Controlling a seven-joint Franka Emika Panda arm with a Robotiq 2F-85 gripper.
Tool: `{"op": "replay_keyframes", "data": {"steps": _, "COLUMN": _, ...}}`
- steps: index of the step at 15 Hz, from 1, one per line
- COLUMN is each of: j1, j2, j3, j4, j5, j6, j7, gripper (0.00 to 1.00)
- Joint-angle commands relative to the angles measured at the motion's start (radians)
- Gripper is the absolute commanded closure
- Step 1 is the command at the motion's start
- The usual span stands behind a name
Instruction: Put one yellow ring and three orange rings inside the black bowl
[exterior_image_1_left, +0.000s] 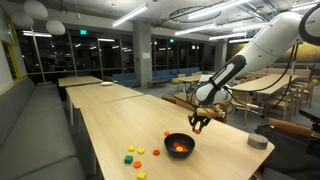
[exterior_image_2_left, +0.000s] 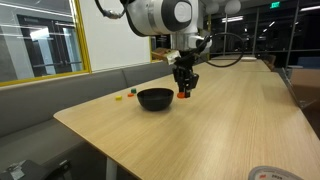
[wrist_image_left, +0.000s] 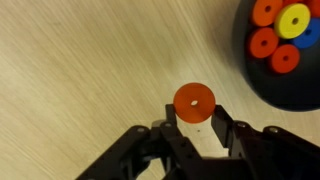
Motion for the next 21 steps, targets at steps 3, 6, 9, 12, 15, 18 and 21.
{"op": "replay_keyframes", "data": {"steps": 3, "j1": 0.058, "j2": 0.011, "j3": 0.064, "j4": 0.072, "j5": -0.017, "j6": -0.012, "j7": 0.022, "gripper": 0.76}}
{"op": "replay_keyframes", "data": {"steps": 6, "j1": 0.08, "j2": 0.039, "j3": 0.098, "j4": 0.105, "j5": -0.001, "j6": -0.015, "j7": 0.007, "gripper": 0.76}}
{"op": "replay_keyframes", "data": {"steps": 9, "j1": 0.097, "j2": 0.071, "j3": 0.124, "j4": 0.127, "j5": 0.01, "j6": -0.024, "j7": -0.006, "gripper": 0.76}}
{"op": "replay_keyframes", "data": {"steps": 12, "j1": 0.103, "j2": 0.097, "j3": 0.142, "j4": 0.141, "j5": 0.024, "j6": -0.04, "j7": -0.018, "gripper": 0.76}}
{"op": "replay_keyframes", "data": {"steps": 15, "j1": 0.108, "j2": 0.115, "j3": 0.144, "j4": 0.155, "j5": 0.017, "j6": -0.069, "j7": -0.013, "gripper": 0.32}}
{"op": "replay_keyframes", "data": {"steps": 18, "j1": 0.117, "j2": 0.108, "j3": 0.133, "j4": 0.168, "j5": -0.017, "j6": -0.113, "j7": -0.004, "gripper": 0.11}}
{"op": "replay_keyframes", "data": {"steps": 21, "j1": 0.131, "j2": 0.063, "j3": 0.118, "j4": 0.188, "j5": -0.109, "j6": -0.204, "j7": -0.003, "gripper": 0.0}}
